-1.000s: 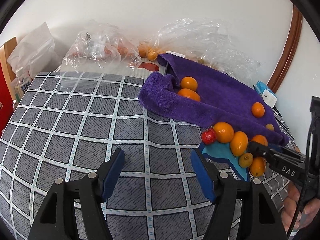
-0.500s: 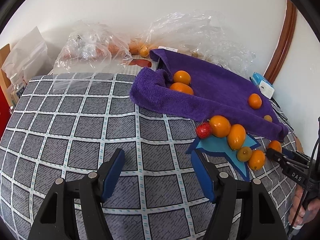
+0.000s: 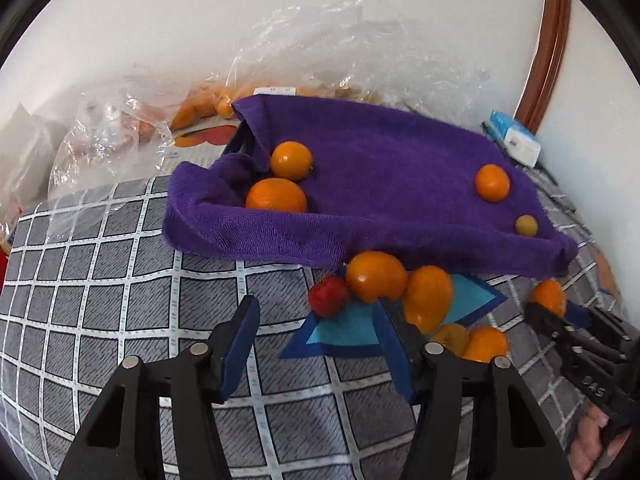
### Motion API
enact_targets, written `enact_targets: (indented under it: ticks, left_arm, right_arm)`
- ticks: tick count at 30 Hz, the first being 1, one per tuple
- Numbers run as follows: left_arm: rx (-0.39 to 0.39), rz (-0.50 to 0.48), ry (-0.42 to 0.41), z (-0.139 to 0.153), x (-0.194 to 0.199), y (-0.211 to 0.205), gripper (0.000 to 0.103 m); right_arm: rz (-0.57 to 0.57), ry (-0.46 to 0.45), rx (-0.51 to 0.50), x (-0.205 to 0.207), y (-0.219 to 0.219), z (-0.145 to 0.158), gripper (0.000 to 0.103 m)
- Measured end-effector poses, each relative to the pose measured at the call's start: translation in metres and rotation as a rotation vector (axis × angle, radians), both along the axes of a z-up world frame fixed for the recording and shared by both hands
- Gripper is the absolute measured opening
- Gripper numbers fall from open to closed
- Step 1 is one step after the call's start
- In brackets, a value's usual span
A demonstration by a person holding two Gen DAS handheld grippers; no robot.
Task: Organize fruits
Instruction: 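Grasp a large orange with the right gripper while the left gripper grasps the red strawberry, then carry the strawberry and the large orange onto the purple towel with both grippers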
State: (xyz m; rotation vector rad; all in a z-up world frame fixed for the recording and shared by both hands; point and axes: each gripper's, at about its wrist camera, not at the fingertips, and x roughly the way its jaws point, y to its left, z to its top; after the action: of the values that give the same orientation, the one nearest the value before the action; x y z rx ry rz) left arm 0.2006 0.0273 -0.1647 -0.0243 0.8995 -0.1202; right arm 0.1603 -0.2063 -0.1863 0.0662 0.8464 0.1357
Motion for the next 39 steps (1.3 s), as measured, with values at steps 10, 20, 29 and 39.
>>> enact_targets:
  ticks: [10, 20, 29, 39]
  left_arm:
    - [-0.078, -0.009, -0.024, -0.008, 0.005, 0.005, 0.023]
    - [-0.184, 0.019, -0.124, 0.002, -0.015, 0.019, 0.023]
    - [-0.187, 0.062, -0.199, 0.015, -0.021, 0.027, 0.023]
    - [-0.231, 0.096, -0.233, 0.023, -0.023, 0.036, 0.023]
  right_arm:
    - [0.015, -0.002, -0.009, 0.0, 0.002, -0.001, 0.041]
    - [0.035, -0.023, 0.008, -0.004, 0.001, 0.002, 0.041]
    - [0.03, -0.044, 0.027, -0.007, 0.0, 0.004, 0.041]
    - [0.058, -0.057, 0.048, -0.009, 0.0, 0.006, 0.041]
